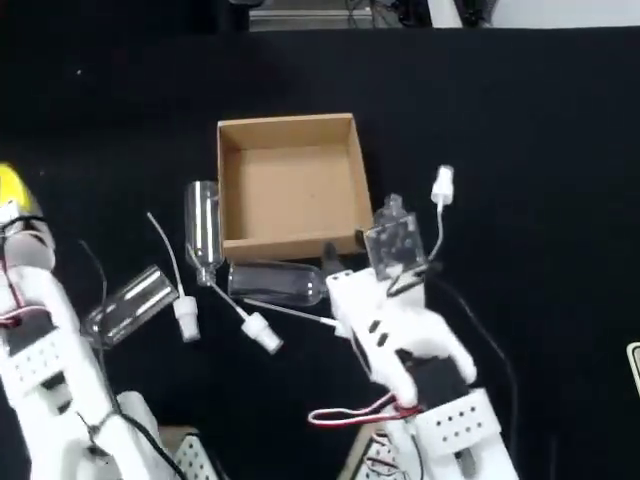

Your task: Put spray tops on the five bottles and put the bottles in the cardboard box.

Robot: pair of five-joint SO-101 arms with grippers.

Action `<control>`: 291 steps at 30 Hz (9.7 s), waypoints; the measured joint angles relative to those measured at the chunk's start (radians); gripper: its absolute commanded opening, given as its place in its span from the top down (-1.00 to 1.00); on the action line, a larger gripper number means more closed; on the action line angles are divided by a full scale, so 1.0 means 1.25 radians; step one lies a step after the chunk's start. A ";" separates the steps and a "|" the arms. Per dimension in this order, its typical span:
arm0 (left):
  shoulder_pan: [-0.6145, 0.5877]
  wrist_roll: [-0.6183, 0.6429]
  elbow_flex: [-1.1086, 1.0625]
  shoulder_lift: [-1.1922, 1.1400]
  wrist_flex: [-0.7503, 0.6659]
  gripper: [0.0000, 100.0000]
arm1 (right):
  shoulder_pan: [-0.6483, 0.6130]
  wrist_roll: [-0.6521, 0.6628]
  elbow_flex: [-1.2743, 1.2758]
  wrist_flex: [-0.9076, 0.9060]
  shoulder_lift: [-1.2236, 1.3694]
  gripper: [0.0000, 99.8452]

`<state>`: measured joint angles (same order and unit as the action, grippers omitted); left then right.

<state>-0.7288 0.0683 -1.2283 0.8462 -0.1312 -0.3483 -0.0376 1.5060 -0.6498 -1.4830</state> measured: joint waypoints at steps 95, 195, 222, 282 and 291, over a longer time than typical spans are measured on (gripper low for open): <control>-0.195 -0.115 -0.039 -0.883 -1.041 0.45 | -0.004 0.000 0.012 0.000 -0.028 0.74; 0.625 0.001 0.481 -0.976 -0.516 0.94 | 0.061 0.000 0.012 0.000 -0.028 0.73; 0.624 0.001 0.506 -1.010 -0.516 0.49 | 0.061 0.000 0.012 0.000 -0.028 0.73; 0.624 -0.039 0.340 -0.729 -0.149 0.41 | 0.061 0.000 0.012 0.000 -0.028 0.73; 0.624 -0.039 0.421 -0.756 -0.085 0.41 | 0.061 0.000 0.012 0.000 -0.028 0.73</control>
<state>0.0506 0.0192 -0.7020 -0.0990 -0.2371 -0.2716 -0.0376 1.5213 -0.6498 -1.5182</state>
